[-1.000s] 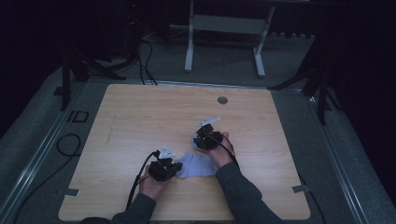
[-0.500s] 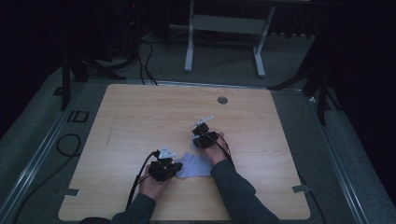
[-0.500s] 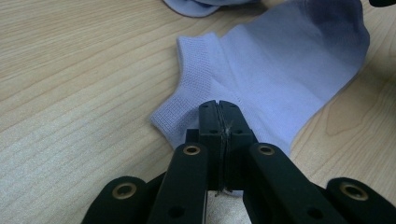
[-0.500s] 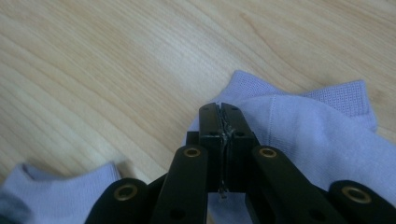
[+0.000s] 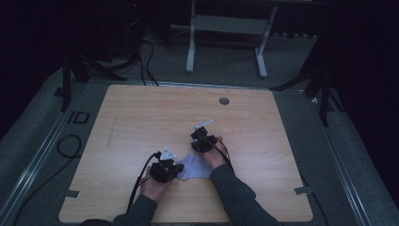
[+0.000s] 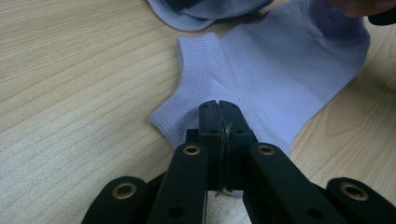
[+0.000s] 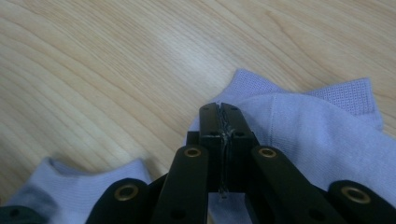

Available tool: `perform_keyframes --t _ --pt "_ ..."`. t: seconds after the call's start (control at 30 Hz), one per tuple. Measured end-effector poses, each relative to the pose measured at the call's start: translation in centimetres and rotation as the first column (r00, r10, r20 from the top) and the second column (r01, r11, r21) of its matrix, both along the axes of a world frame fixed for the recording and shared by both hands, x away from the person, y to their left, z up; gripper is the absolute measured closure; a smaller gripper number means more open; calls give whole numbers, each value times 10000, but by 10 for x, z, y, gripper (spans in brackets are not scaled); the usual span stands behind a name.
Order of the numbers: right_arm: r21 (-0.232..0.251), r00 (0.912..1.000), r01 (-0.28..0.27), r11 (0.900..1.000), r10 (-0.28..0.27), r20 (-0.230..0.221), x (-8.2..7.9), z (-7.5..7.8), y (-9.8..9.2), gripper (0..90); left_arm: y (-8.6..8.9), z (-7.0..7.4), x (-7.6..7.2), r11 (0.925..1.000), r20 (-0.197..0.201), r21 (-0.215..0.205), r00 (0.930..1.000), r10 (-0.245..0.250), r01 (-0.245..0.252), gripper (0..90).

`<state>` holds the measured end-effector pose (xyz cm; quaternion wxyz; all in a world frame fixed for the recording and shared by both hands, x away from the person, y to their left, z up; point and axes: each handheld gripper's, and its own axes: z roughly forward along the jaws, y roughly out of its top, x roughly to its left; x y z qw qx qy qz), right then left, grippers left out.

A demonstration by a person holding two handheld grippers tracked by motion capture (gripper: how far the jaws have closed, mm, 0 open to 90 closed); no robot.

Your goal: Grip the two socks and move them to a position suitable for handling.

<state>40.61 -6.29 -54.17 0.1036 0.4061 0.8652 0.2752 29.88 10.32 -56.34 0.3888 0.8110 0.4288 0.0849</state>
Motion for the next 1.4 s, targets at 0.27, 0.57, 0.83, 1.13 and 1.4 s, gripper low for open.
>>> perform_keyframes --t 0.27,0.57,0.83,1.13,1.4 --pt "185 9999 -140 9997 141 -41 -1 2 2 886 0 0 0 10000 -4 13 10000 -22 22 886" --pt "874 9995 -247 9959 228 223 -4 24 -15 886 0 0 0 10000 13 45 10000 -33 33 886" --pt "1459 9997 -167 9892 137 217 -8 43 -47 886 0 0 0 10000 -15 6 10000 -25 25 884" --pt "1824 9993 248 9829 -295 233 -15 42 -82 885 0 0 1 10000 -23 -23 10000 -46 46 884" --pt "1228 9958 688 9900 -757 520 -19 36 -103 884 0 0 1 10000 0 -25 10000 -39 39 884"
